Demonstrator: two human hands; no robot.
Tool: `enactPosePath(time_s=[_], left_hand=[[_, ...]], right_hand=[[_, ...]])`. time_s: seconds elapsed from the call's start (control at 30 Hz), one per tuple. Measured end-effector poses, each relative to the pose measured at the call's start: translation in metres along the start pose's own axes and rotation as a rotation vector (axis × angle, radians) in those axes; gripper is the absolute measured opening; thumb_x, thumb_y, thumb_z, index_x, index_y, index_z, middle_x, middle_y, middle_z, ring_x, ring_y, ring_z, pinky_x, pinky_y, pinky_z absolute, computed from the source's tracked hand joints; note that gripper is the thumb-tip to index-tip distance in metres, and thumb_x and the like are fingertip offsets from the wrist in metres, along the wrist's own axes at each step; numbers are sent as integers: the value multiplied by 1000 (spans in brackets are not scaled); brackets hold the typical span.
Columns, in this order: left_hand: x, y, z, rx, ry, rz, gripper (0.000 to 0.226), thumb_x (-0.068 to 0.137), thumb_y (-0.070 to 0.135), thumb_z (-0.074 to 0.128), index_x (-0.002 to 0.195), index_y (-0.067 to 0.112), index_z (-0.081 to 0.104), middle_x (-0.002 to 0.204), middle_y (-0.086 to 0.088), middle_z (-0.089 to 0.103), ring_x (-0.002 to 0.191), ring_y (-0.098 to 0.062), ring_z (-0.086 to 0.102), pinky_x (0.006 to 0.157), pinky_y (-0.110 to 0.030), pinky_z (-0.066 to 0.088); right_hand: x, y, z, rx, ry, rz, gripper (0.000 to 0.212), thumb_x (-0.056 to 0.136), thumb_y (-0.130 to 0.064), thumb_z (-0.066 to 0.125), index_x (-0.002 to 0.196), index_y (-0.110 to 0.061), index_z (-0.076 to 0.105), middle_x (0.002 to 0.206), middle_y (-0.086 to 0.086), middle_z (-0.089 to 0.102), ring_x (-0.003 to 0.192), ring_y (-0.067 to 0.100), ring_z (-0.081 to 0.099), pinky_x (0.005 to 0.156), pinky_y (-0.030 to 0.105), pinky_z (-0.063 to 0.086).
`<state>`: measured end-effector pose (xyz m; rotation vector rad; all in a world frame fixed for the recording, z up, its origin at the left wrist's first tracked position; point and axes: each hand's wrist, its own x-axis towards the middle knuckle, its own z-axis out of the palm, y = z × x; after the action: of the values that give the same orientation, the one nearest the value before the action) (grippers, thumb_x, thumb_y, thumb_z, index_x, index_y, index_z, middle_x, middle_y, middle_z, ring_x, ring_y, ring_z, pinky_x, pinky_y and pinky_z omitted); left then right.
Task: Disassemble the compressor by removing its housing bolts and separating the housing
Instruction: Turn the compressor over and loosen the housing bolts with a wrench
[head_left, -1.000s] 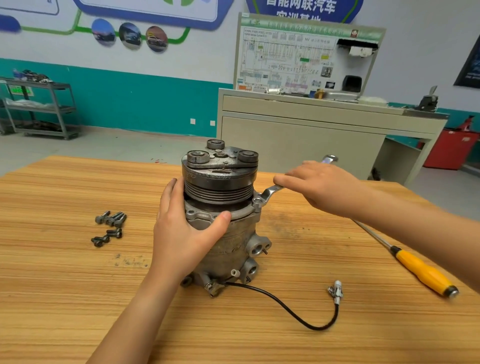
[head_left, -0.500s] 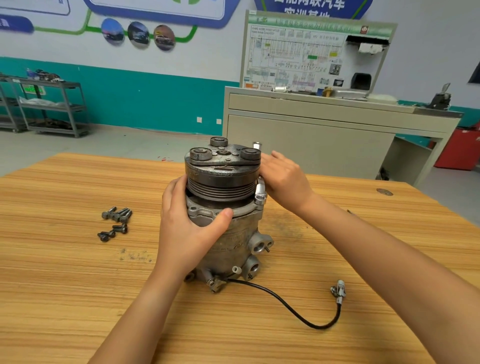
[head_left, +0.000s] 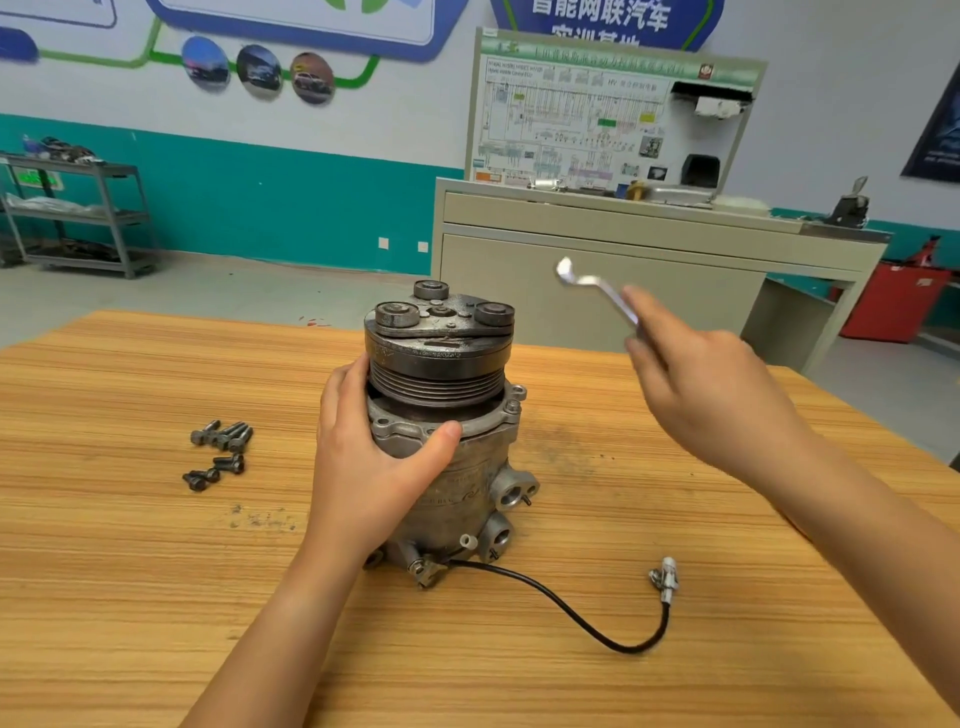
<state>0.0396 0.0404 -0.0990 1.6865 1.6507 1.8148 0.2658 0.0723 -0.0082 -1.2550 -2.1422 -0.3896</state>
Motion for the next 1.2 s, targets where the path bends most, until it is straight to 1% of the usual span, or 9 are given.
enactPosePath(time_s=[0.17, 0.3, 0.47, 0.63, 0.7, 0.8, 0.93, 1.0, 1.2], left_hand=[[0, 0, -1, -13, -14, 3, 93, 57, 63, 55, 137, 20, 38, 126, 9, 43, 115, 0, 39, 81, 4, 28], [0, -1, -2, -10, -26, -1, 94, 56, 64, 55, 137, 21, 37, 128, 10, 42, 118, -2, 40, 83, -4, 30], [0, -2, -1, -14, -30, -12, 92, 57, 64, 57, 136, 22, 37, 127, 10, 41, 116, -2, 40, 81, -4, 30], [-1, -4, -1, 5, -35, -27, 96, 57, 64, 57, 140, 21, 34, 134, 7, 38, 125, -10, 38, 97, -25, 37], [-1, -3, -1, 13, -34, -39, 99, 56, 66, 55, 141, 20, 33, 138, 4, 37, 129, -13, 37, 104, -36, 37], [-1, -2, -2, 6, -29, -43, 100, 56, 66, 55, 141, 20, 33, 138, 4, 38, 128, -13, 37, 105, -36, 37], [-2, -2, -2, 10, -36, -51, 99, 58, 64, 59, 142, 20, 32, 140, 3, 36, 131, -13, 35, 107, -38, 35], [-2, -3, -2, 18, -47, -58, 97, 60, 61, 61, 142, 21, 31, 142, 3, 34, 132, -14, 34, 107, -41, 35], [-3, -2, -3, -8, -37, -30, 98, 56, 67, 56, 141, 23, 32, 136, 10, 38, 127, -7, 36, 103, -31, 35]], right_hand=[[-22, -15, -10, -274, -323, -22, 27, 97, -31, 30, 122, -26, 39, 71, -3, 53, 64, 20, 54, 55, 34, 47], [-26, -24, -10, -378, -405, -47, 28, 96, -21, 36, 123, -26, 38, 62, -7, 41, 51, 11, 38, 40, 26, 28], [-25, -39, -19, -504, -438, -48, 39, 94, -14, 38, 131, -24, 33, 60, -6, 36, 49, 10, 31, 39, 25, 24], [-29, -75, -20, -659, -571, -62, 56, 89, 2, 33, 141, 0, 14, 61, 4, 35, 44, 16, 25, 36, 27, 21], [-32, -89, -13, -698, -590, -73, 57, 91, 2, 34, 141, 9, 7, 85, 8, 54, 45, 12, 24, 34, 25, 19], [-33, -100, -9, -745, -615, -95, 56, 92, 4, 34, 138, 16, 6, 112, 20, 54, 50, 17, 33, 34, 24, 20], [-32, -86, -8, -711, -562, -115, 56, 92, 1, 33, 141, 9, 6, 86, 13, 53, 49, 14, 32, 34, 27, 20], [-30, -68, -11, -711, -545, -168, 55, 95, -10, 32, 142, -1, 5, 66, 6, 36, 46, 15, 28, 35, 27, 22], [-15, -3, -3, -657, -419, -465, 55, 97, -34, 13, 145, -12, -2, 87, 1, 43, 62, 20, 43, 43, 27, 28]])
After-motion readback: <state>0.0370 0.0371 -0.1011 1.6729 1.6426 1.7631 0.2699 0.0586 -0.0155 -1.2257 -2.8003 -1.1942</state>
